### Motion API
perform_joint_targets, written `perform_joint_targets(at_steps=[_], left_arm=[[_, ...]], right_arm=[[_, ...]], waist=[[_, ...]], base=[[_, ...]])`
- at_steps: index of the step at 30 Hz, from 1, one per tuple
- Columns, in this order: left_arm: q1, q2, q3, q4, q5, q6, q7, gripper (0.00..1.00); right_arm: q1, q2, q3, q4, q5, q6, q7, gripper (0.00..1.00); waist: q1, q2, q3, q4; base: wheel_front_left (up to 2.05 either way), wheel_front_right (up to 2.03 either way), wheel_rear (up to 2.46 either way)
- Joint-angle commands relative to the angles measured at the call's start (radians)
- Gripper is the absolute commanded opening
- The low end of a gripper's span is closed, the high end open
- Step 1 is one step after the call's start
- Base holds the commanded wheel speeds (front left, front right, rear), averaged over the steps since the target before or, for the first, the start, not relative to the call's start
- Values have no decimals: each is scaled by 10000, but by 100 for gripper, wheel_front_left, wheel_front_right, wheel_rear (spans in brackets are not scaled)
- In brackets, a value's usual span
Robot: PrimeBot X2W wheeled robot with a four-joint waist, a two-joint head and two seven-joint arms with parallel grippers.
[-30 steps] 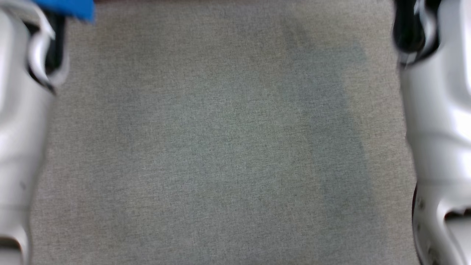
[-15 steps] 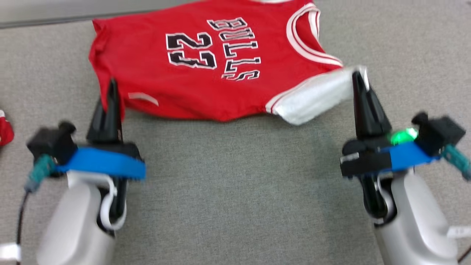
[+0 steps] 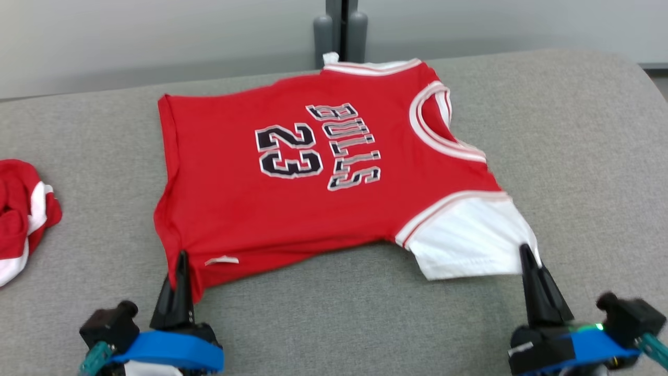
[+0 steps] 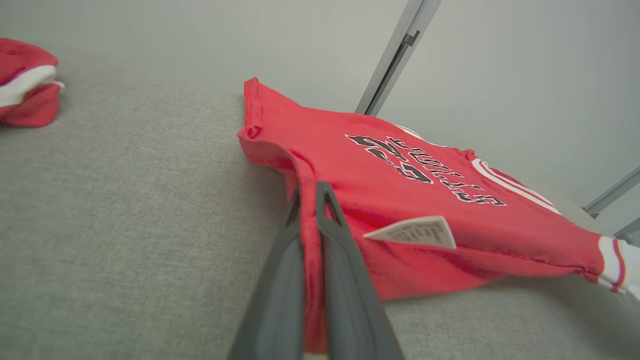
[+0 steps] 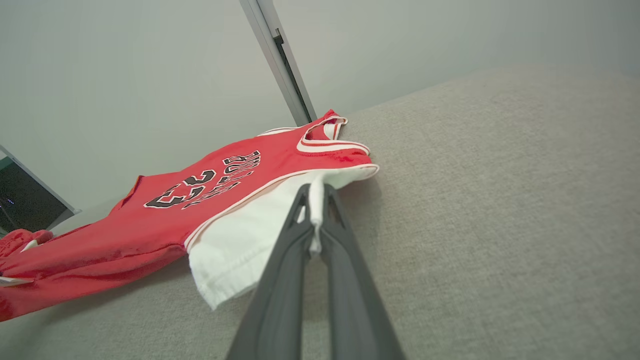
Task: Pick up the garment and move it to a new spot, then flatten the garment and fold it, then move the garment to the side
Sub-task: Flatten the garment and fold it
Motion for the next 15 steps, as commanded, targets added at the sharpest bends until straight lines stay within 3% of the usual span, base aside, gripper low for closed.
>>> perform_joint_targets(at_steps=[1, 9, 15], left_arm=[[230, -51, 108, -50, 101, -58, -48, 0], [949, -267, 204, -81, 479, -231, -48, 0], [921, -369, 74, 37, 684, -330, -48, 0]], right_arm=[[447, 4, -133, -249, 54, 5, 98, 0], [2157, 5, -389, -1415, 286, 5, 650, 0], [1954, 5, -255, -1435, 273, 6, 784, 0]], waist=[[2, 0, -102, 57], [2, 0, -368, 336], [2, 0, -410, 361]], base=[[0, 0, 0], [0, 0, 0], [0, 0, 0]])
